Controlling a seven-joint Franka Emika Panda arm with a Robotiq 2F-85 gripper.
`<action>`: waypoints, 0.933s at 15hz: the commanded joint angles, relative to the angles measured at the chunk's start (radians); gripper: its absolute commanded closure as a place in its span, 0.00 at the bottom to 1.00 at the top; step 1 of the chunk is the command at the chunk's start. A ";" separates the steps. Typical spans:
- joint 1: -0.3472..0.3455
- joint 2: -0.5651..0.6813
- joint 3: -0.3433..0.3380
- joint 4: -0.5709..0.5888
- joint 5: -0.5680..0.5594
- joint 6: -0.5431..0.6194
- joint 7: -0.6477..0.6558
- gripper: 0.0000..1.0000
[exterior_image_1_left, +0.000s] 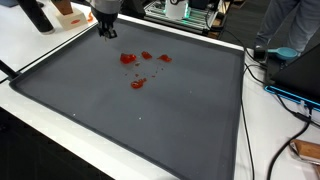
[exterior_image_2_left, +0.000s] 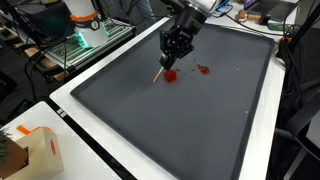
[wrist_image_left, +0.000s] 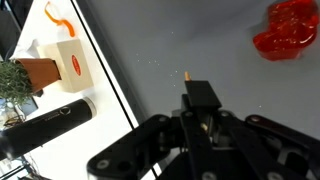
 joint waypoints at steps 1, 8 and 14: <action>0.024 0.065 -0.006 0.052 -0.051 -0.070 0.054 0.97; 0.038 0.151 -0.004 0.105 -0.089 -0.121 0.098 0.97; 0.043 0.200 -0.007 0.136 -0.092 -0.134 0.121 0.97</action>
